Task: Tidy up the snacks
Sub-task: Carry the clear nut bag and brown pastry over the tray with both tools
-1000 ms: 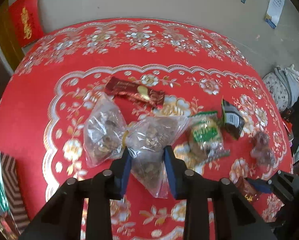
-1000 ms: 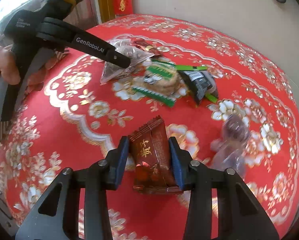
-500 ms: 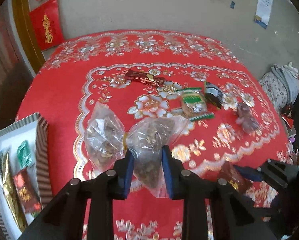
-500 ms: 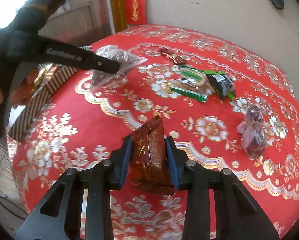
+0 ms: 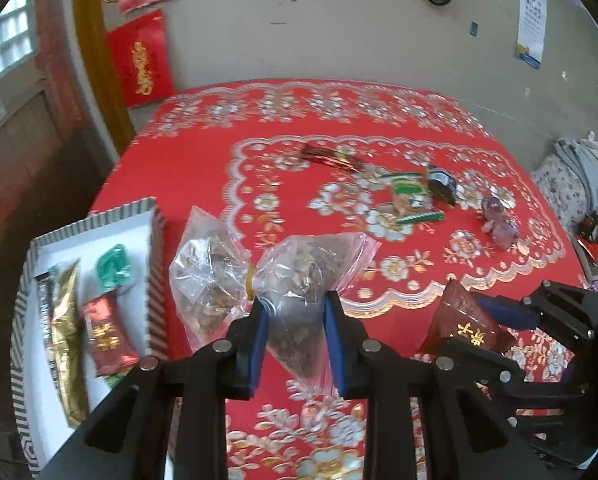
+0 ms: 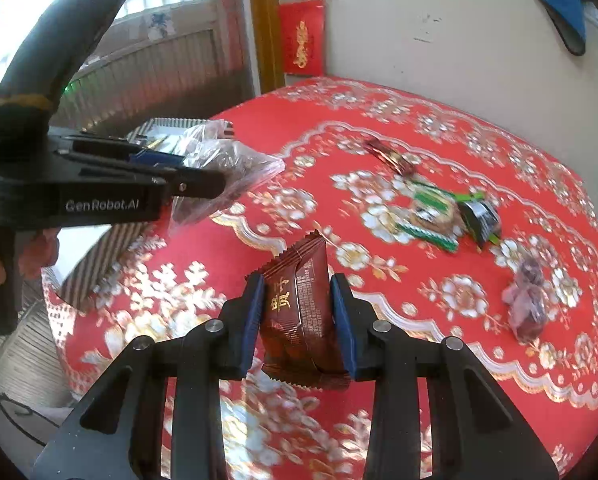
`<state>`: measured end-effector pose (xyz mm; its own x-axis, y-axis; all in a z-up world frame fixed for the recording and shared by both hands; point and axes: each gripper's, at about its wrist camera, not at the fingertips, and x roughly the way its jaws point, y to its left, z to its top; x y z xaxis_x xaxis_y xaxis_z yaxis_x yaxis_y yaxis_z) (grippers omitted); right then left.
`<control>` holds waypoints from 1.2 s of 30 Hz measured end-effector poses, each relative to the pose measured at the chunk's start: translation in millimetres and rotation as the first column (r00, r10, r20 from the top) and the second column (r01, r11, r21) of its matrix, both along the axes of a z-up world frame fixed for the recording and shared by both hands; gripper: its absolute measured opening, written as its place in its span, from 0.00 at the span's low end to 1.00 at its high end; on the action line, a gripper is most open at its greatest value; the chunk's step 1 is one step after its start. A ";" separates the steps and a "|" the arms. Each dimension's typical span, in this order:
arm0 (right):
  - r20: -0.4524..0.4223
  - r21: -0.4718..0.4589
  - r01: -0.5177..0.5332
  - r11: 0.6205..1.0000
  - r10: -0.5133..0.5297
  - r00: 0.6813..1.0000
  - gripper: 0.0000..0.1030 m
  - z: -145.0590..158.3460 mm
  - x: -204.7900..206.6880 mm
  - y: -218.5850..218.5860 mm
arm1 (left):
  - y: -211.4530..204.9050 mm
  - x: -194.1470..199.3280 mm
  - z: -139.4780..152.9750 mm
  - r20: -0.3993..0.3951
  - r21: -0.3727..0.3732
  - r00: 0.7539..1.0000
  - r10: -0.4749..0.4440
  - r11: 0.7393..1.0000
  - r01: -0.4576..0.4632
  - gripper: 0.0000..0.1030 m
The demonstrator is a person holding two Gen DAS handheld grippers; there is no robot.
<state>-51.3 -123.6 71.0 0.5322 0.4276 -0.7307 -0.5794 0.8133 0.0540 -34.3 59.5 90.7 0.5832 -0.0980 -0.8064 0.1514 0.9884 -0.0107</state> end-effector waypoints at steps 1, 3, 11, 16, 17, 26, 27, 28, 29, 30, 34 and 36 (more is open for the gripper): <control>0.001 0.004 -0.005 1.000 0.005 1.000 0.32 1.5 -0.1 4.3 | 4.6 -1.3 1.2 0.003 -0.001 1.000 0.007 1.000 -0.007 0.28; 0.005 0.014 -0.018 1.000 0.018 1.000 0.32 4.7 0.9 15.0 | 14.2 -3.4 4.1 0.012 0.004 1.000 0.022 1.000 -0.022 0.28; 0.017 0.023 -0.076 0.997 0.075 0.997 0.32 17.0 7.0 59.3 | 52.2 -8.1 14.4 0.039 0.025 0.996 0.083 0.996 -0.084 0.28; 0.028 0.022 -0.125 0.992 0.124 0.992 0.32 26.1 12.1 90.4 | 83.3 -12.0 21.9 0.065 0.045 0.989 0.133 0.990 -0.136 0.28; 0.028 0.022 -0.133 0.991 0.133 0.991 0.32 27.5 13.3 96.0 | 89.5 -12.3 22.9 0.067 0.049 0.988 0.142 0.988 -0.145 0.28; 0.033 0.010 -0.216 0.976 0.215 0.976 0.32 35.6 20.3 151.7 | 140.4 -19.1 20.8 0.082 0.064 0.969 0.233 0.969 -0.238 0.28; 0.032 0.007 -0.223 0.975 0.223 0.974 0.32 35.2 20.8 157.1 | 144.5 -19.4 19.5 0.083 0.069 0.967 0.241 0.967 -0.247 0.28; 0.030 0.004 -0.231 0.973 0.231 0.973 0.32 34.8 20.8 163.0 | 148.3 -19.6 18.3 0.084 0.071 0.965 0.248 0.965 -0.254 0.28; 0.027 0.000 -0.239 0.971 0.239 0.971 0.32 33.5 21.5 169.2 | 151.9 -19.9 16.9 0.084 0.071 0.963 0.255 0.963 -0.261 0.28; 0.025 -0.004 -0.246 0.969 0.246 0.969 0.32 32.8 21.9 174.0 | 156.6 -20.2 15.5 0.082 0.070 0.962 0.262 0.961 -0.267 0.28; 0.014 -0.012 -0.271 0.962 0.271 0.962 0.32 28.6 23.9 193.3 | 168.8 -20.2 9.6 0.084 0.081 0.954 0.288 0.952 -0.295 0.28; 0.007 -0.013 -0.281 0.960 0.281 0.960 0.32 26.4 25.1 201.0 | 173.5 -19.7 5.3 0.082 0.086 0.951 0.299 0.948 -0.305 0.28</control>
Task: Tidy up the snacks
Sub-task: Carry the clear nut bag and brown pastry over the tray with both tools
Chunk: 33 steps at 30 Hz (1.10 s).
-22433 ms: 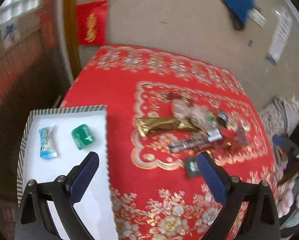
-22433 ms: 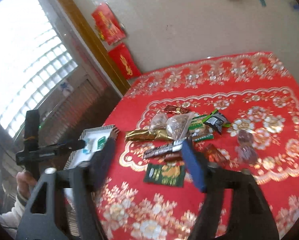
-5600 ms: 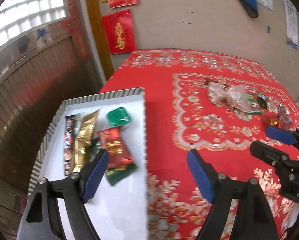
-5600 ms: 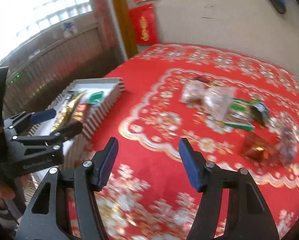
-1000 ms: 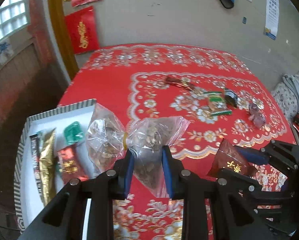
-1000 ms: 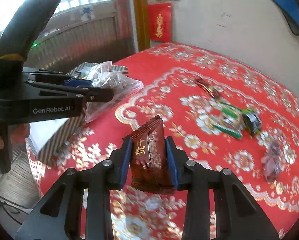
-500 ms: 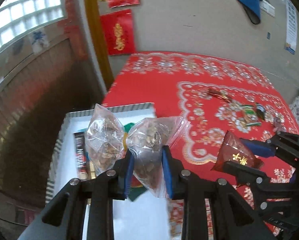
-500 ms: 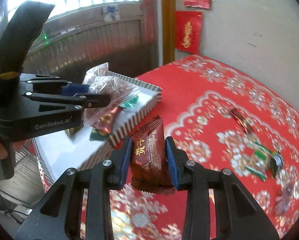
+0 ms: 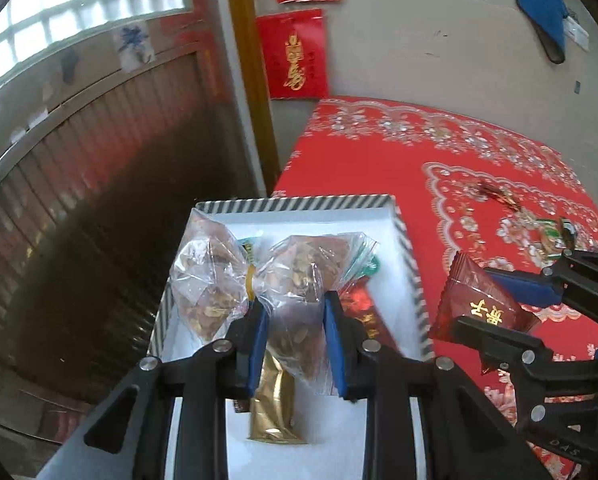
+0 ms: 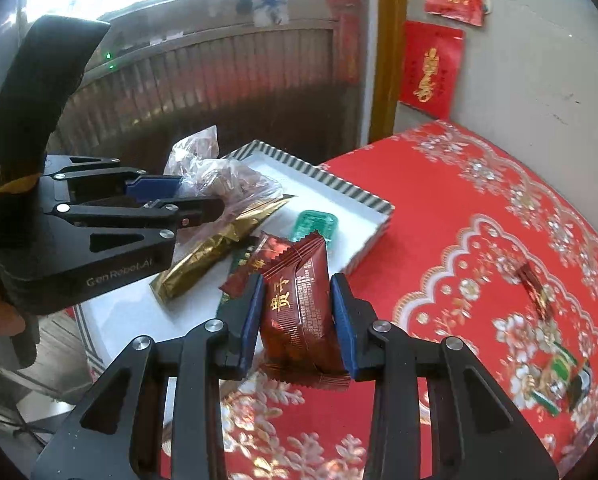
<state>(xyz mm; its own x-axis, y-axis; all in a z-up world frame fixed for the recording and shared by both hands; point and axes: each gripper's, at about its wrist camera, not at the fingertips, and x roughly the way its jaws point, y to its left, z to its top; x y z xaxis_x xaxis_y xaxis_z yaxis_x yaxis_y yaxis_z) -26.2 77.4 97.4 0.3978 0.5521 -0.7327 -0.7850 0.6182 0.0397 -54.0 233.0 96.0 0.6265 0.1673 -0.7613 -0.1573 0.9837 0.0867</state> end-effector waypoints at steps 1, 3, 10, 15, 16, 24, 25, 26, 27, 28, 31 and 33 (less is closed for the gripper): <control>-0.003 -0.003 -0.006 1.000 0.006 1.000 0.32 -1.8 0.7 5.0 | 2.1 0.7 -2.5 -0.003 0.002 1.000 0.005 1.000 -0.005 0.28; -0.010 -0.005 -0.016 1.000 0.016 1.000 0.32 -4.7 1.6 12.2 | 6.5 1.6 -7.6 -0.008 0.007 1.000 0.015 1.000 -0.015 0.28; -0.035 -0.026 -0.053 0.998 0.052 0.998 0.32 -18.7 1.1 36.3 | 19.9 3.2 -18.4 -0.020 0.017 0.999 0.044 0.999 -0.044 0.28; -0.048 -0.035 -0.069 0.997 0.068 0.997 0.32 -25.5 -0.6 44.9 | 25.2 3.5 -23.7 -0.022 0.028 0.998 0.059 0.998 -0.059 0.28; -0.052 -0.037 -0.073 0.997 0.071 0.996 0.32 -27.3 -1.0 46.8 | 26.1 3.4 -24.7 -0.021 0.033 0.998 0.063 0.998 -0.062 0.28; -0.084 -0.046 -0.096 0.994 0.092 0.992 0.32 -42.9 -6.3 58.1 | 33.5 5.4 -34.3 -0.036 0.037 0.996 0.081 0.996 -0.080 0.28; -0.088 -0.048 -0.099 0.994 0.094 0.992 0.32 -45.4 -7.2 59.3 | 34.5 5.7 -35.6 -0.039 0.037 0.996 0.083 0.996 -0.082 0.28; -0.092 -0.051 -0.101 0.994 0.096 0.991 0.32 -47.9 -7.9 60.6 | 35.4 6.4 -36.9 -0.042 0.035 0.996 0.085 0.996 -0.083 0.28; -0.096 -0.051 -0.102 0.993 0.097 0.991 0.32 -50.1 -7.9 61.4 | 36.2 6.9 -38.5 -0.045 0.033 0.995 0.087 0.996 -0.086 0.28; -0.099 -0.051 -0.103 0.993 0.098 0.990 0.32 -51.5 -8.1 62.2 | 36.9 6.6 -39.6 -0.048 0.032 0.995 0.089 0.996 -0.088 0.28; -0.105 -0.051 -0.107 0.993 0.101 0.989 0.32 -54.3 -8.8 63.7 | 38.5 5.5 -41.8 -0.049 0.031 0.995 0.091 0.995 -0.090 0.28; -0.108 -0.054 -0.107 0.993 0.101 0.989 0.32 -55.6 -9.2 65.3 | 38.9 6.1 -42.2 -0.052 0.030 0.994 0.093 0.995 -0.091 0.28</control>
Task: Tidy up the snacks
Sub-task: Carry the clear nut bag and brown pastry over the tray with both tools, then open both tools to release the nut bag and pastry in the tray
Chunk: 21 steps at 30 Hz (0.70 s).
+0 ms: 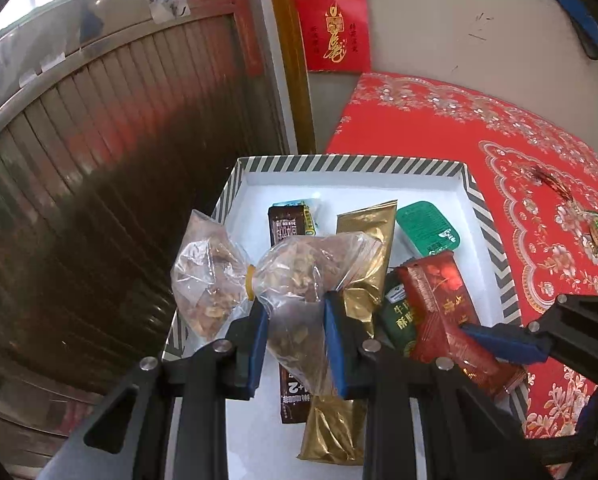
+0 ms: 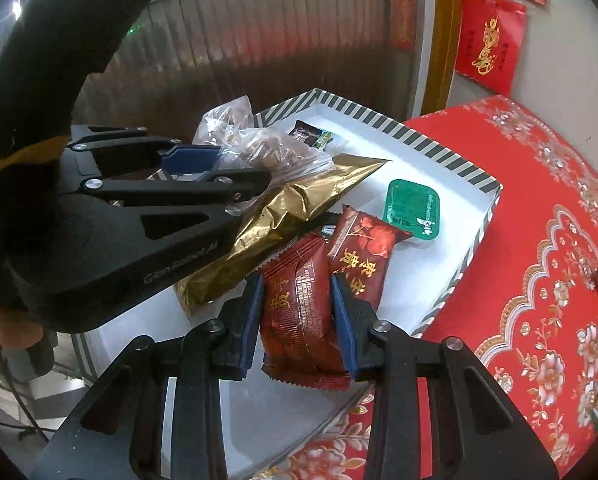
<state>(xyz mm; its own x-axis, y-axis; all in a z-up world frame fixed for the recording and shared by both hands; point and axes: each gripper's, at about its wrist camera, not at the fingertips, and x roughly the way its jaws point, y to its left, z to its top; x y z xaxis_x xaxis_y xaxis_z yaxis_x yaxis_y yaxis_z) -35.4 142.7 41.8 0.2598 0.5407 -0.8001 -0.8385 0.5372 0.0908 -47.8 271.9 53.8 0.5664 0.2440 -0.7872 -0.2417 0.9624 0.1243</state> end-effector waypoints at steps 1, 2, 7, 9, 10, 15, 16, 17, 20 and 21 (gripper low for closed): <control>-0.003 -0.002 0.001 1.000 -0.001 1.000 0.32 -1.0 0.4 0.3 | 0.2 0.1 -0.1 0.000 -0.001 1.000 0.001 1.000 -0.001 0.28; -0.005 -0.003 0.002 1.000 -0.002 1.000 0.32 -1.8 0.0 0.5 | 0.1 0.0 -0.2 -0.001 0.000 1.000 0.002 1.000 -0.002 0.28; -0.032 0.023 0.015 1.000 -0.014 0.999 0.34 -5.5 2.0 -2.0 | 1.4 -0.1 -0.3 -0.001 -0.010 1.000 0.011 1.000 -0.011 0.32; -0.049 0.036 0.022 0.999 -0.020 0.999 0.34 -6.0 4.3 -3.3 | 2.1 -0.3 -0.5 -0.001 -0.011 1.000 0.015 1.000 -0.015 0.33; -0.050 0.038 0.025 0.999 -0.023 0.998 0.34 -6.3 4.1 -3.7 | 2.4 -0.5 -0.7 -0.002 -0.013 1.000 0.018 1.000 -0.018 0.34; -0.028 0.062 0.035 0.997 -0.033 0.999 0.35 -0.6 -3.7 -10.2 | 2.7 -3.7 3.4 0.008 -0.020 1.000 0.021 1.000 -0.021 0.59; -0.024 0.075 0.039 0.996 -0.038 0.999 0.35 2.0 -6.0 -14.1 | 2.0 -5.5 5.9 0.017 -0.019 1.000 0.022 1.000 -0.022 0.64; -0.020 0.086 0.042 0.995 -0.041 0.999 0.35 4.3 -7.3 -17.2 | 0.8 -7.2 8.6 0.025 -0.019 0.999 0.024 1.000 -0.024 0.68; -0.013 0.134 0.058 0.989 -0.057 0.998 0.35 14.7 -11.7 -33.3 | -4.0 -11.9 18.7 0.051 -0.031 0.998 0.024 0.999 -0.022 0.78; -0.009 0.141 0.067 0.988 -0.066 0.998 0.35 17.4 -12.8 -38.7 | -6.8 -13.3 22.4 0.060 -0.037 0.998 0.021 0.999 -0.018 0.78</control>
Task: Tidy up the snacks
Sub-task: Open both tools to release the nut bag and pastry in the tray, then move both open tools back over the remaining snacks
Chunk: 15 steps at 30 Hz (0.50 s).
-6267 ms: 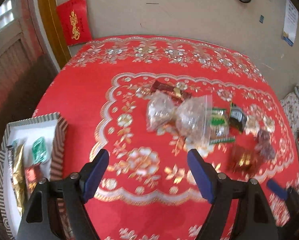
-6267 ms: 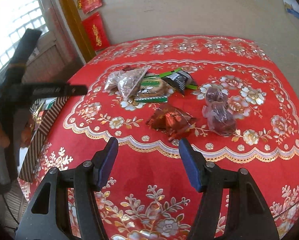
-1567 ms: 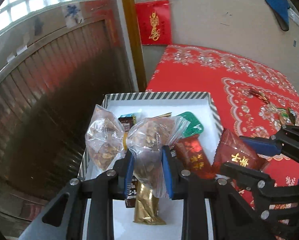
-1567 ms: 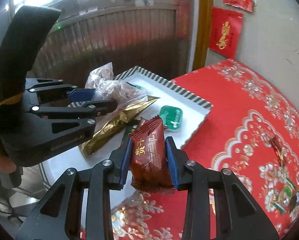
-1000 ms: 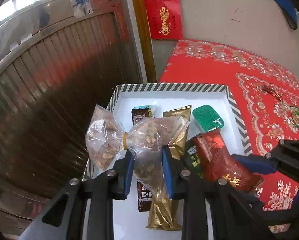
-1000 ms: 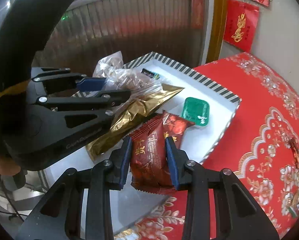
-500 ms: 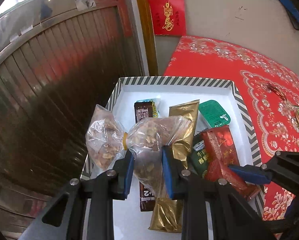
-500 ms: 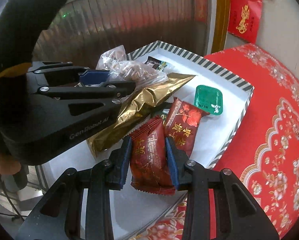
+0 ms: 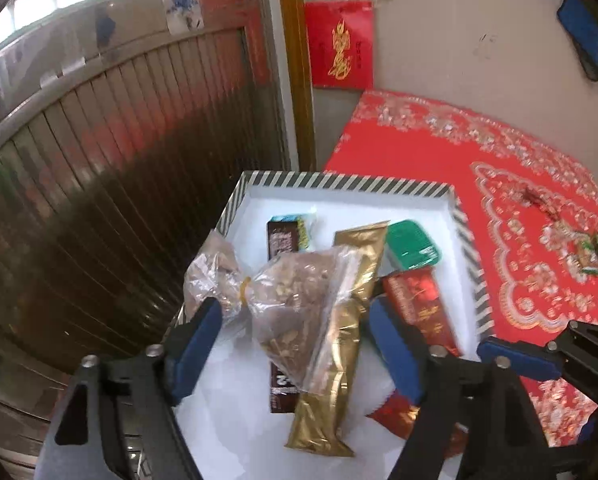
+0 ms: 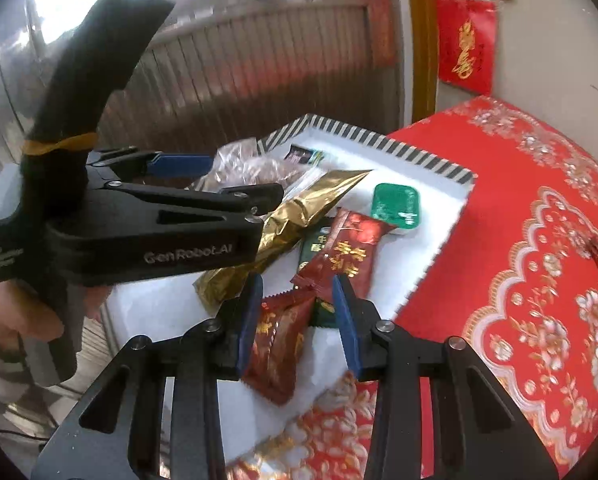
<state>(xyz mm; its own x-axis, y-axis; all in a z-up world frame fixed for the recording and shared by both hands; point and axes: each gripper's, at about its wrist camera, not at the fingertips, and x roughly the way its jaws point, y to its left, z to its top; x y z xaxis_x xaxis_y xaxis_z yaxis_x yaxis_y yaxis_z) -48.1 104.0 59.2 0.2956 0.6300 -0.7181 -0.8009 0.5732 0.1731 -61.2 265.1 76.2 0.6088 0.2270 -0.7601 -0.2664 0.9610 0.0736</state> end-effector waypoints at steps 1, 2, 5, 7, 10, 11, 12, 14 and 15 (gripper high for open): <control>0.008 0.006 0.018 1.000 -0.018 1.000 0.35 3.3 -1.3 -8.1 | -4.2 -1.0 3.2 0.006 -0.004 1.000 -0.008 1.000 0.008 0.78; 0.010 0.008 0.027 1.000 -0.027 1.000 0.44 4.5 -2.2 -13.7 | -8.5 -1.4 5.6 0.008 -0.007 1.000 -0.021 1.000 0.021 0.78; 0.020 -0.006 0.070 0.997 -0.070 0.997 0.69 5.7 -1.1 -36.3 | -25.9 -2.7 12.1 0.016 -0.022 0.997 -0.071 0.997 0.071 0.78; 0.041 -0.006 0.108 0.994 -0.108 0.993 0.69 7.2 -1.0 -56.4 | -38.7 -2.8 15.4 0.020 -0.025 0.995 -0.098 0.995 0.098 0.78; 0.046 0.014 0.153 0.988 -0.153 0.987 0.69 10.3 0.5 -84.9 | -58.3 -0.2 18.7 0.017 -0.034 0.990 -0.136 0.990 0.137 0.78; 0.052 0.012 0.171 0.985 -0.172 0.984 0.69 12.1 0.6 -97.0 | -65.3 1.4 19.4 0.016 -0.037 0.989 -0.150 0.988 0.150 0.78; 0.056 0.007 0.186 0.982 -0.186 0.981 0.69 13.1 1.5 -105.9 | -72.6 2.6 20.0 0.014 -0.038 0.987 -0.161 0.986 0.162 0.78; 0.080 -0.009 0.226 0.974 -0.225 0.971 0.69 16.9 1.2 -129.1 | -88.1 5.9 21.1 0.007 -0.042 0.982 -0.191 0.981 0.191 0.78; 0.090 -0.020 0.241 0.970 -0.239 0.967 0.69 19.1 1.6 -139.4 | -95.4 7.6 21.4 0.003 -0.045 0.979 -0.204 0.978 0.204 0.78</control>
<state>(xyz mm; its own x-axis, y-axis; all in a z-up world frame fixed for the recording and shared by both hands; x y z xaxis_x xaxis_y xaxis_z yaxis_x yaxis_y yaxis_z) -46.5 -35.4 78.3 0.4974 0.5115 -0.7007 -0.6505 0.7543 0.0889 -53.6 169.7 97.5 0.6373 0.0633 -0.7680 -0.0640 0.9975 0.0291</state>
